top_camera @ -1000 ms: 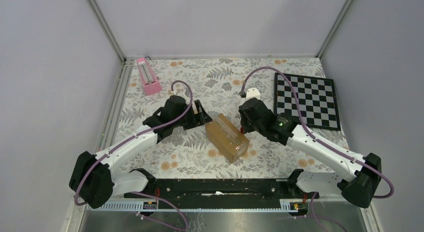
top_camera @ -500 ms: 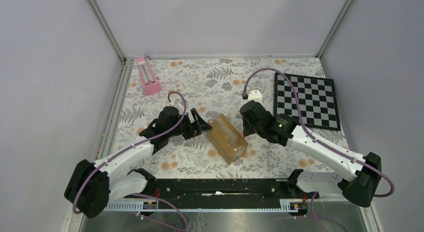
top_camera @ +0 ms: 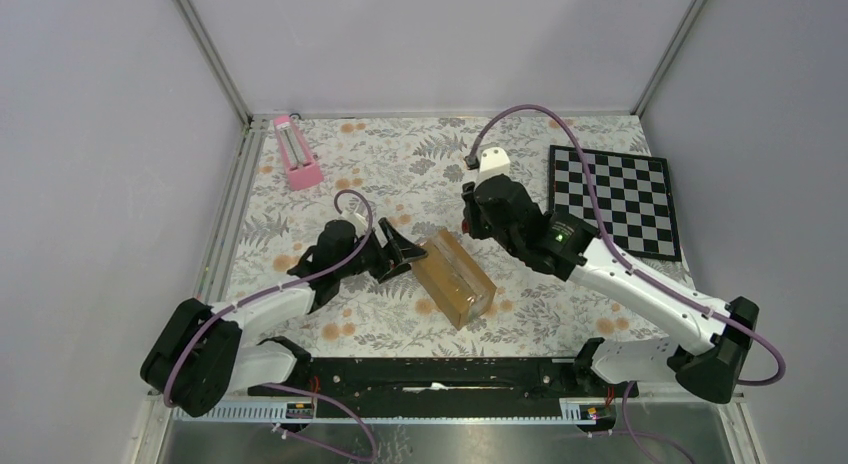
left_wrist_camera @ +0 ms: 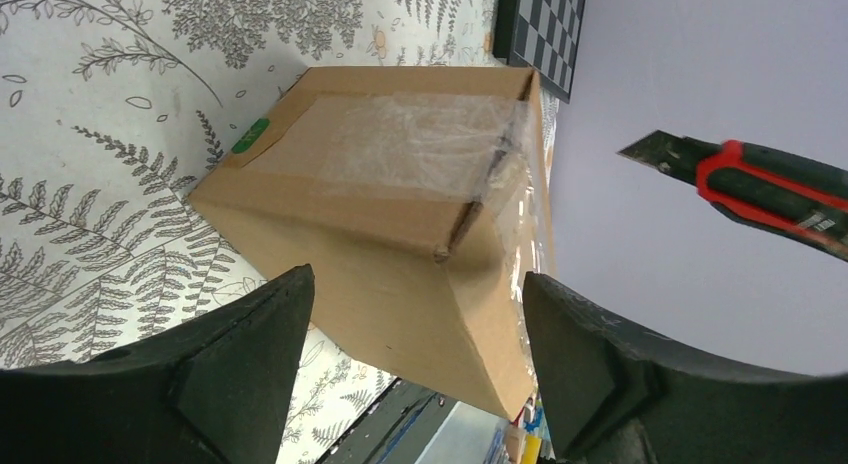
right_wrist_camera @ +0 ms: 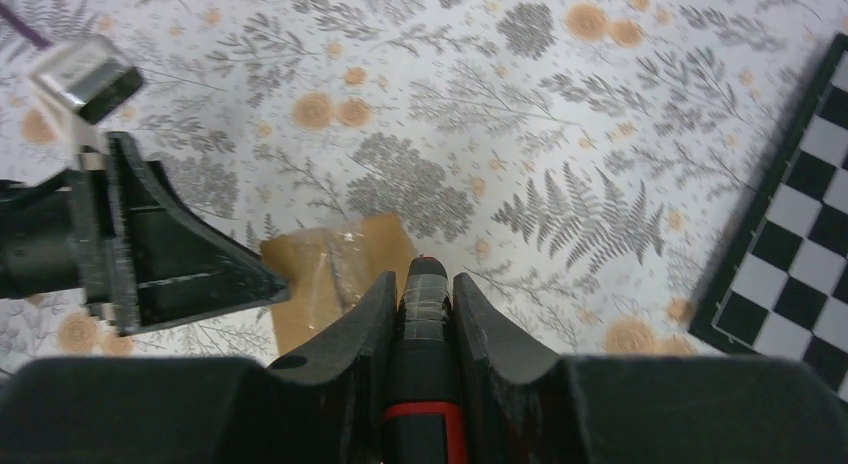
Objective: Unpack the express box
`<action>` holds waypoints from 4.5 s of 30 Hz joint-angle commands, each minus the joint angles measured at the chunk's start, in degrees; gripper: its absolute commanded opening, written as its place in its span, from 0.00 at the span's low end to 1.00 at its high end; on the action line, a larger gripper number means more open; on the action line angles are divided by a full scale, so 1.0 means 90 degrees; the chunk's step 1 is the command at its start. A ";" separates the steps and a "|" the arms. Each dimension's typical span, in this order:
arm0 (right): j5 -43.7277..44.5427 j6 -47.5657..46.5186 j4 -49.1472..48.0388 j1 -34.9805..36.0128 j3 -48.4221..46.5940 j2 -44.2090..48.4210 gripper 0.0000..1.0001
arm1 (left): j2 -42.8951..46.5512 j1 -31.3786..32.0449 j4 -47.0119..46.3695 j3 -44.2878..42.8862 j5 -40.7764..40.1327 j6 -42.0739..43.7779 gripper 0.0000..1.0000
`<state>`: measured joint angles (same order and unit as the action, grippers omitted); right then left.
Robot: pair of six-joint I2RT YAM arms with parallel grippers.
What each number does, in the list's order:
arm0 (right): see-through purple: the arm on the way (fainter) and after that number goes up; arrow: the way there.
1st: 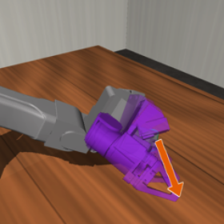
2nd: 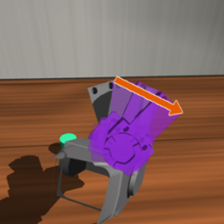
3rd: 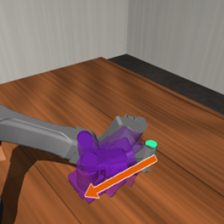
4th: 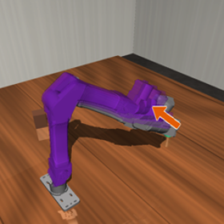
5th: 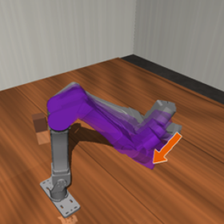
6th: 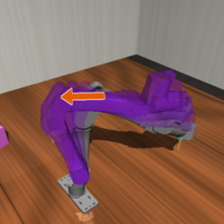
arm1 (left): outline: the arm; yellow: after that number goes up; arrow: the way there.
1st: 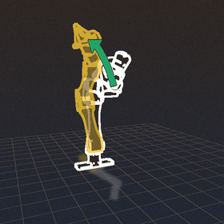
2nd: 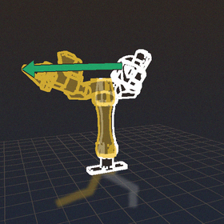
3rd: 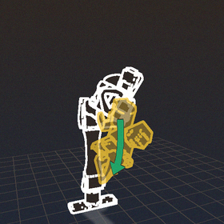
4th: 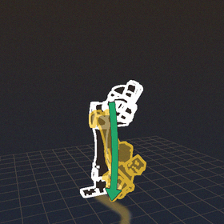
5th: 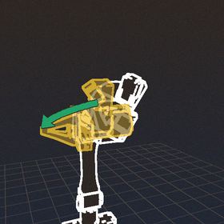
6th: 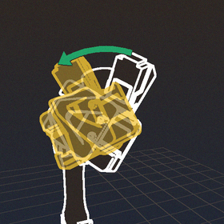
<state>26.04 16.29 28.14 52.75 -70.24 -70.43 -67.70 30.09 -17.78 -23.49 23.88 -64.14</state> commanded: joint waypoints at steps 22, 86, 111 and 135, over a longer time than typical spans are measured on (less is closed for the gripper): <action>-0.0130 -0.0723 -0.2737 0.0721 0.0879 -0.0155 0.00 | -0.0222 0.0135 0.1401 -0.0701 -0.0602 0.0322 0.59; -0.0765 -0.0619 -0.1564 0.0799 0.0907 -0.0267 0.00 | 0.0379 0.0754 0.2539 -0.1661 -0.2034 0.0409 0.79; -0.0991 -0.0435 -0.1280 0.0799 0.0665 -0.0311 0.00 | -0.0252 0.0880 0.2458 -0.1024 -0.3122 -0.0398 0.66; -0.1334 -0.0006 -0.0226 0.0799 0.0554 -0.0326 0.00 | -0.0340 0.1541 0.3455 -0.1200 -0.4593 -0.1665 0.65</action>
<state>19.20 13.74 18.74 59.24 -64.71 -74.00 -69.14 44.71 4.01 -34.81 -9.96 -78.37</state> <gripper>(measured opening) 0.283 0.657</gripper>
